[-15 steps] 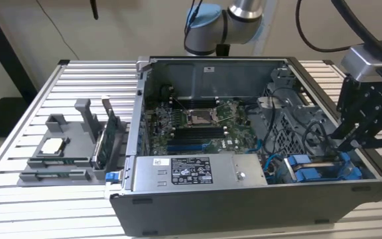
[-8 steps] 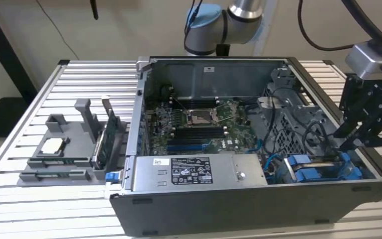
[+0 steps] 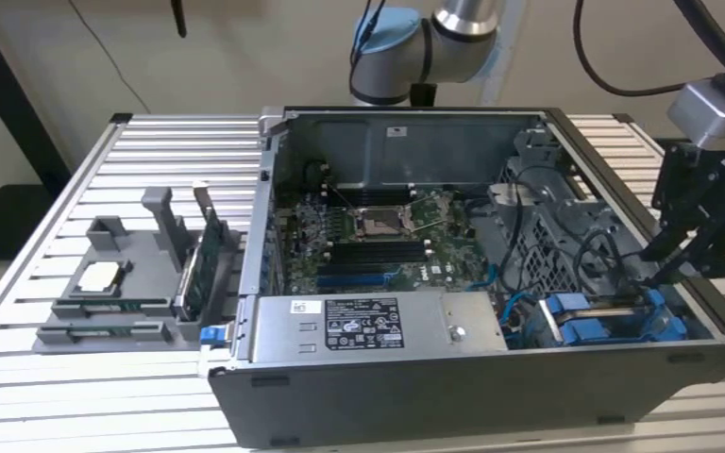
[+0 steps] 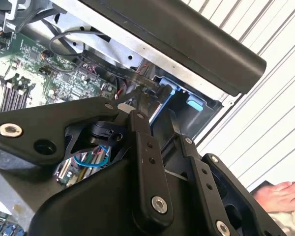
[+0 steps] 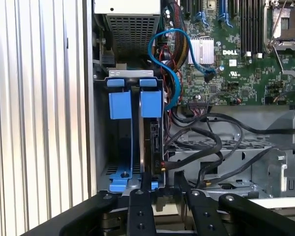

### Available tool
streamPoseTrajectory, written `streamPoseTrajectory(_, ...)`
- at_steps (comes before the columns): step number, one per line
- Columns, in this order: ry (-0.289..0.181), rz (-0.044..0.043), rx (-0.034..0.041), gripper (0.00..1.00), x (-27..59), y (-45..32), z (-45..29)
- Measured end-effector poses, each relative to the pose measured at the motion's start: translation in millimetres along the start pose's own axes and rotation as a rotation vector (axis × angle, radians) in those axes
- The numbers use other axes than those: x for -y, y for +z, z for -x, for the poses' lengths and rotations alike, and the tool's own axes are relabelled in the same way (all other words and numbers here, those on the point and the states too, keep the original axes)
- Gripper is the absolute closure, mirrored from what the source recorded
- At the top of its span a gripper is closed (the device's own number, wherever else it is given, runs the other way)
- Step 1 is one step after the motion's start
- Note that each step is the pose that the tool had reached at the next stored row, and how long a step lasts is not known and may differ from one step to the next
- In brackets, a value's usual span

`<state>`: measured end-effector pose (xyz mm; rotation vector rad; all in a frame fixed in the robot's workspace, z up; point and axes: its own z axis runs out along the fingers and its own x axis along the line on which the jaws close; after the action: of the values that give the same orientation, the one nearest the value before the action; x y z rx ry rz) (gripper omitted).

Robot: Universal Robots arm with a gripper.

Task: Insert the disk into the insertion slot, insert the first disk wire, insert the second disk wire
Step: 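Insert the second disk wire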

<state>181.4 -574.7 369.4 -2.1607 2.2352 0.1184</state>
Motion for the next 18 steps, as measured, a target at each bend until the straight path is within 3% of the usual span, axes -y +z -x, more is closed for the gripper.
streamPoseTrajectory(12, 0.001, 0.0145, -0.0004, 0.67, 12.1, -0.3, 0.4)
streamPoseTrajectory(18, 0.001, 0.0147, -0.0005, 0.67, 15.5, -0.4, 0.5)
